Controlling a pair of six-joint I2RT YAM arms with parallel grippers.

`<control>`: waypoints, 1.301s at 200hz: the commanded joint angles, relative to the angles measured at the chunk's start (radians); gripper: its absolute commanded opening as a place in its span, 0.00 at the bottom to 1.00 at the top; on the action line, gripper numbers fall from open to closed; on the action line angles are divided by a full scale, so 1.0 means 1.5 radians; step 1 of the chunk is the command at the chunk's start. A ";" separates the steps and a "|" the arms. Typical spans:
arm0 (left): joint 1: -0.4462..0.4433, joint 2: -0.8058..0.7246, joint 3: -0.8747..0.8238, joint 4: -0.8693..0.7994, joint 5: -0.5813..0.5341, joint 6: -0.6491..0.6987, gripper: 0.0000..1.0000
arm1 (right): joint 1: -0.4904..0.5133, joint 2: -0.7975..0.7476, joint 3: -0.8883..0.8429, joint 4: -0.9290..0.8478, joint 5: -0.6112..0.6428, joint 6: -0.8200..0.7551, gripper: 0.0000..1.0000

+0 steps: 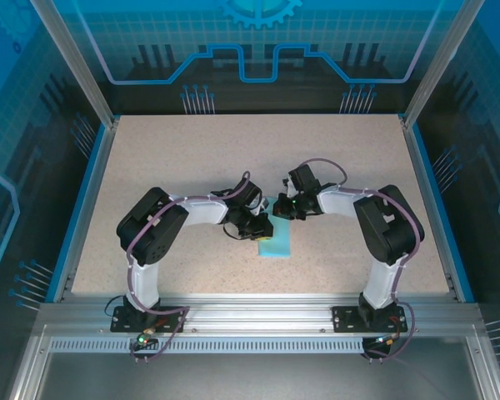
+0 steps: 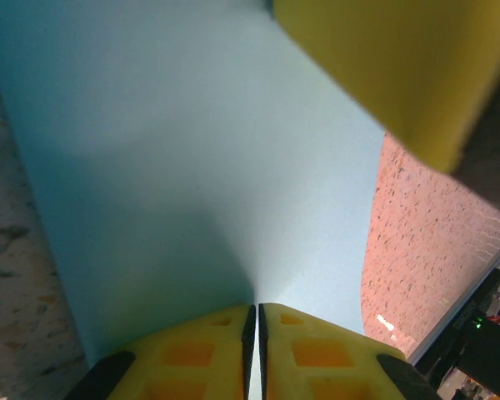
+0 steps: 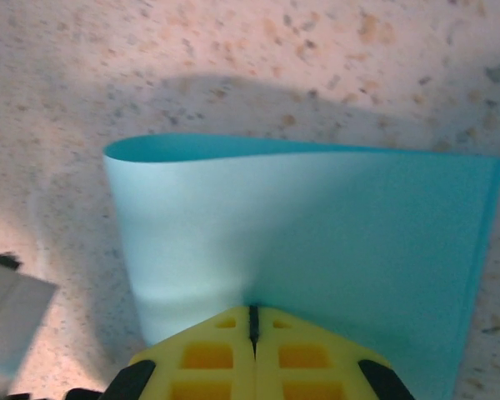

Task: Fold a paper plane with a square sheet of paper (fold left side to right side)
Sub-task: Hold the square sheet of paper at the center of the table, then first fold the square sheet of paper in half at the center of the table.

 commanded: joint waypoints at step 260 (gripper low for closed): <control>-0.027 -0.212 -0.179 -0.086 -0.006 0.019 0.18 | -0.036 0.059 0.042 -0.117 0.036 -0.009 0.00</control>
